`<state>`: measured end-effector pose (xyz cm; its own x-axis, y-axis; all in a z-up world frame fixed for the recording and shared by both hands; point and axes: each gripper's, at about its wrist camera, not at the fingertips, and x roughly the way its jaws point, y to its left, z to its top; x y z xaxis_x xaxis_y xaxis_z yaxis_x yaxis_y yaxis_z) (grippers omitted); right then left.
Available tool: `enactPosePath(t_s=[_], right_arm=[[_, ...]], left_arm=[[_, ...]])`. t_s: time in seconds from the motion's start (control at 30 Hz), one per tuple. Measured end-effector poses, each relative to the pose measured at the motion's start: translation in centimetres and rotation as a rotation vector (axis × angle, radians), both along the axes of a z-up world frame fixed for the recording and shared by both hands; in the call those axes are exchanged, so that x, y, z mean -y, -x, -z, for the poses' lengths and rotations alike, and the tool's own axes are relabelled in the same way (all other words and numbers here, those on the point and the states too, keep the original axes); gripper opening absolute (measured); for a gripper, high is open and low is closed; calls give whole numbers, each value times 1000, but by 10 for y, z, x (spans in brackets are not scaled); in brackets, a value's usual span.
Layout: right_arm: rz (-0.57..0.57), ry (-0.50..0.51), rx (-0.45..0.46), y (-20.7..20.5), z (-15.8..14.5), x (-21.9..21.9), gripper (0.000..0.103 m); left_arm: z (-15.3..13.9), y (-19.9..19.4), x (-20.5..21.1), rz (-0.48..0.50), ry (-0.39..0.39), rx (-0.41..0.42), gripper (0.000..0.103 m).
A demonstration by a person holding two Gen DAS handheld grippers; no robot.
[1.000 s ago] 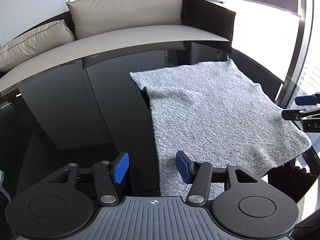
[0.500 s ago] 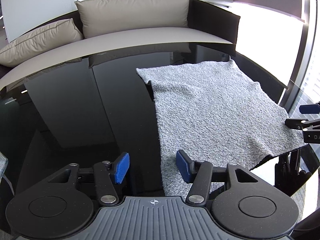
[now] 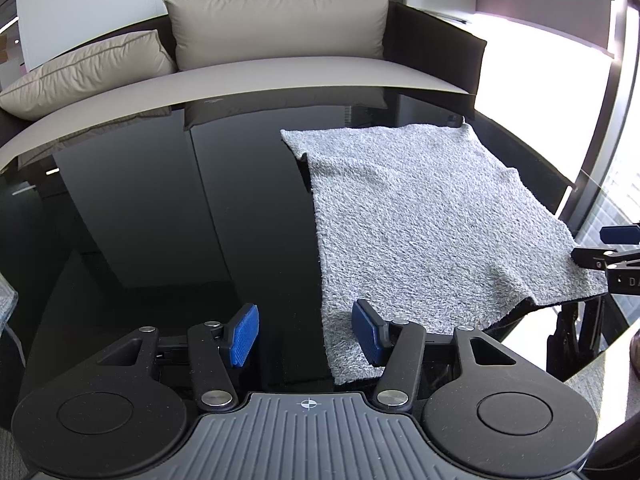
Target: Fold towel
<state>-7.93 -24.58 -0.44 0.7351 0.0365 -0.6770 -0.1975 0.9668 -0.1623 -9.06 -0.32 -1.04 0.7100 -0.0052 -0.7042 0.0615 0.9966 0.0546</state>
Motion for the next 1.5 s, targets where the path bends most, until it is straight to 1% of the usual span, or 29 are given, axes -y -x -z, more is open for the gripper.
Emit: enactPosePath(t_s=[0.07, 0.17, 0.2, 0.23, 0.27, 0.3, 0.33, 0.4, 0.47, 0.63, 0.8, 0.87, 1.07, 1.27, 1.3, 1.37, 1.4, 1.47, 1.5], right_arm=[[1, -5, 9, 2, 0, 0, 62], [17, -64, 17, 2, 0, 8, 62], [22, -88, 23, 3, -2, 11, 62], [28, -113, 32, 4, -5, 14, 62], [30, -135, 47, 7, -8, 17, 62], [28, -142, 53, 9, -9, 18, 63], [23, -141, 57, 11, -9, 18, 66], [14, -125, 61, 15, -7, 17, 68], [5, -113, 55, 19, -6, 15, 68], [-10, -127, 65, 29, -7, 17, 68], [-2, -136, 63, 30, -6, 20, 68], [-3, -142, 62, 32, -6, 21, 68], [-11, -134, 49, 38, -2, 19, 68], [-12, -151, 32, 40, -1, 21, 68], [-13, -151, 29, 41, 0, 21, 68], [-16, -151, 29, 41, 0, 21, 68], [-18, -153, 30, 42, 0, 21, 68], [-22, -156, 30, 42, 0, 21, 68], [-24, -154, 30, 42, 0, 21, 68]], left_arm=[[0, 1, -2, -4, 12, 7, 50], [0, 1, -6, -7, 32, 12, 52], [0, 1, -7, -9, 42, 12, 54], [0, 2, -7, -10, 50, 13, 59], [1, 3, -7, -10, 55, 15, 67], [0, 5, -7, -6, 65, 18, 70], [0, 6, -6, -1, 73, 19, 70], [-1, 9, -5, 0, 75, 25, 74], [-2, 12, -6, -4, 73, 30, 81], [-4, 19, -10, -14, 98, 40, 90], [-2, 21, -10, -12, 91, 37, 92], [-3, 23, -9, -9, 93, 43, 96], [0, 28, -4, 14, 91, 34, 96], [0, 29, -4, 19, 95, 35, 95], [0, 29, -5, 18, 98, 35, 94], [0, 29, -7, 15, 104, 31, 86], [0, 29, -7, 16, 108, 28, 85], [1, 28, -7, 20, 113, 23, 79], [1, 28, -6, 23, 112, 21, 78]])
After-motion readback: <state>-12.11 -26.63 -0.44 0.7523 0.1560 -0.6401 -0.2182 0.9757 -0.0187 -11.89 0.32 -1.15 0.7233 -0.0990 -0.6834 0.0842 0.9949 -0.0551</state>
